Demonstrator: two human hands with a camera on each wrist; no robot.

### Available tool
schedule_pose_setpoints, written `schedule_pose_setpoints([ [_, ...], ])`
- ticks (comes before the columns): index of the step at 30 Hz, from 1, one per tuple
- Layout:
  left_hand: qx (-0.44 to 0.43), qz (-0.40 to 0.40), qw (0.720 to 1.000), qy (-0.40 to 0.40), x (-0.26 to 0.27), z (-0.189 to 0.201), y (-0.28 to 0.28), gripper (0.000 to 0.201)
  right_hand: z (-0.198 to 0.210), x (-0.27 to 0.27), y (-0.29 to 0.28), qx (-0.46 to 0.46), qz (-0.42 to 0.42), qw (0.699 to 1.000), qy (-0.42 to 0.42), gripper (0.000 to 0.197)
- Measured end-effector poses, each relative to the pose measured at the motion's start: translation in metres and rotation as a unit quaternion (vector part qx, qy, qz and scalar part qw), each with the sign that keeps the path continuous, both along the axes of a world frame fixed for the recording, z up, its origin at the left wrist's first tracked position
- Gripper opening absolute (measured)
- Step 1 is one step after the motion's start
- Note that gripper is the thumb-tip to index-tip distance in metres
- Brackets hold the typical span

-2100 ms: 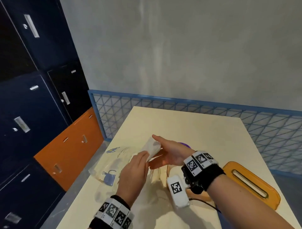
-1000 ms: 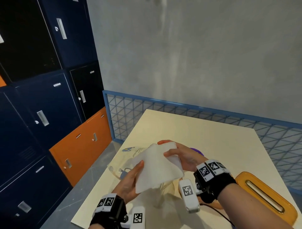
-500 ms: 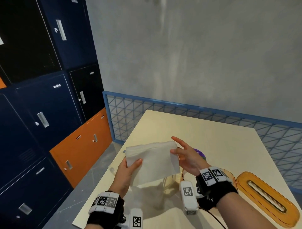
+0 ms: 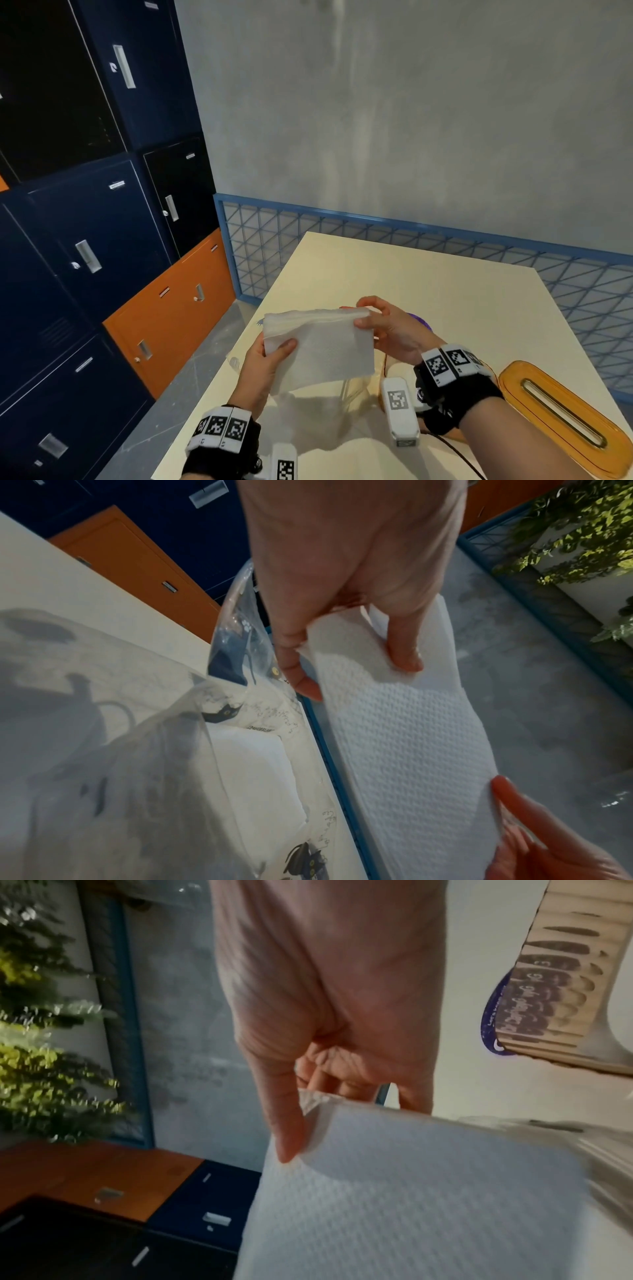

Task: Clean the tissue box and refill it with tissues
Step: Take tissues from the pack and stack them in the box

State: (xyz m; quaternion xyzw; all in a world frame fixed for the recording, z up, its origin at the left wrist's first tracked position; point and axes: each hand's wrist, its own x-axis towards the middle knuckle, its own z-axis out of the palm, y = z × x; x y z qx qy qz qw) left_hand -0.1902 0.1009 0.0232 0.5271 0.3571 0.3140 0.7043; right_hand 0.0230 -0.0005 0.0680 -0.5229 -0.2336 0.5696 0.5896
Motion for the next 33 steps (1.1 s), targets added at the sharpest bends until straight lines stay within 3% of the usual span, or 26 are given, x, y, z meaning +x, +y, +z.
schedule_pose_setpoints([
  [3,0.016,0.012,1.000,-0.007,0.007,-0.001,0.000,0.025,-0.013,-0.004,0.003,-0.020,0.008,0.999,-0.048,0.042],
  [7,0.092,0.027,0.995,0.006,0.014,-0.007,0.003,0.028,-0.027,-0.008,0.010,-0.006,-0.051,0.994,-0.100,0.033],
  [11,0.192,0.023,0.971,0.143,0.014,-0.038,0.004,0.029,-0.051,-0.010,0.005,-0.043,-0.088,0.980,-0.174,0.029],
  [15,0.220,0.000,0.950,0.222,0.021,-0.066,-0.003,0.041,-0.076,-0.017,-0.001,-0.083,-0.087,0.960,-0.254,0.034],
  [21,0.261,0.056,0.947,0.176,0.024,-0.053,-0.004,0.026,-0.069,-0.021,0.003,-0.037,-0.107,0.961,-0.252,0.032],
  [25,0.249,0.020,0.945,0.210,0.024,-0.060,-0.001,0.033,-0.082,-0.023,0.002,-0.104,-0.066,0.943,-0.308,0.031],
  [28,0.253,0.010,0.938,0.237,0.028,-0.061,0.002,0.027,-0.083,-0.023,0.004,-0.118,-0.067,0.926,-0.352,0.024],
  [33,0.301,0.041,0.937,0.174,0.024,-0.048,-0.001,0.016,-0.076,-0.025,0.002,-0.071,-0.104,0.929,-0.349,0.021],
])
